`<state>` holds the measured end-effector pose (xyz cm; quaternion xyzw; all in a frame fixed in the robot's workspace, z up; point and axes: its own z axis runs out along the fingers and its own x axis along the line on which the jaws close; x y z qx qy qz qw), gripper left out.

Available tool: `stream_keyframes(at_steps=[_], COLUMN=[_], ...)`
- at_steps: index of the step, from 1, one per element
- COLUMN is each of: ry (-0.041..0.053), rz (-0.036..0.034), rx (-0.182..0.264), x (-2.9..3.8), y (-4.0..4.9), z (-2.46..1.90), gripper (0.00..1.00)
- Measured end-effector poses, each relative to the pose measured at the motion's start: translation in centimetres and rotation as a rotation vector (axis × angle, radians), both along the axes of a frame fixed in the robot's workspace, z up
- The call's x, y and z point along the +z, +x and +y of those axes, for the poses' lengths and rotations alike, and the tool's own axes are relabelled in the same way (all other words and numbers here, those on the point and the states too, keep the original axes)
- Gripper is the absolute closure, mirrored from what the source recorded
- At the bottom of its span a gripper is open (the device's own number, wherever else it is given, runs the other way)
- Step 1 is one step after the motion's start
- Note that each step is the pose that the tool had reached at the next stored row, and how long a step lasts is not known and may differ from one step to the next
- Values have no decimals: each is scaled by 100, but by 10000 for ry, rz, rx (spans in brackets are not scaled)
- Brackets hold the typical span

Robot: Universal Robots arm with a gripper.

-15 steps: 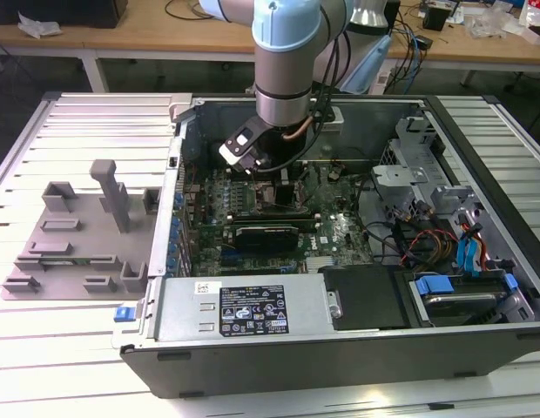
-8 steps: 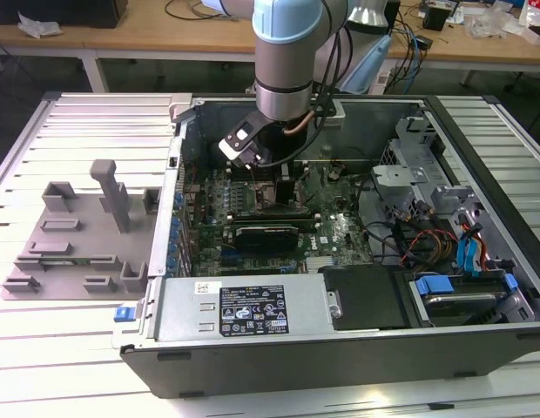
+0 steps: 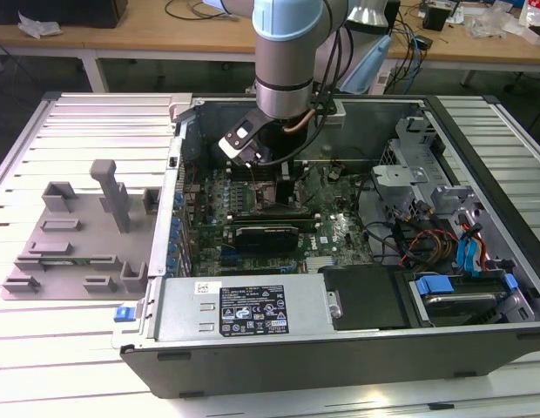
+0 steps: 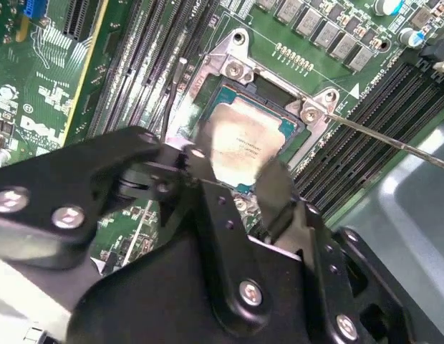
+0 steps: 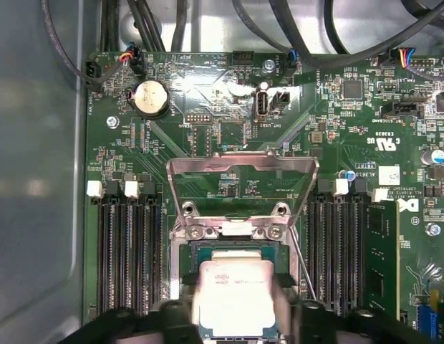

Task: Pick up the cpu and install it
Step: 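Place the cpu into insertion slot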

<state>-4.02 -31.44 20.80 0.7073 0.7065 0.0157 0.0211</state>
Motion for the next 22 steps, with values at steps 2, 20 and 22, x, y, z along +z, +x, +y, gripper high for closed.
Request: stream_keyframes(at_steps=[2, 20, 22], ry=[-3, -24, -19], rz=[0, -222, -225], rx=[0, 0, 0], x=[0, -44, -46], y=[0, -37, -36], z=[0, -1, 0], gripper=[59, 89, 89])
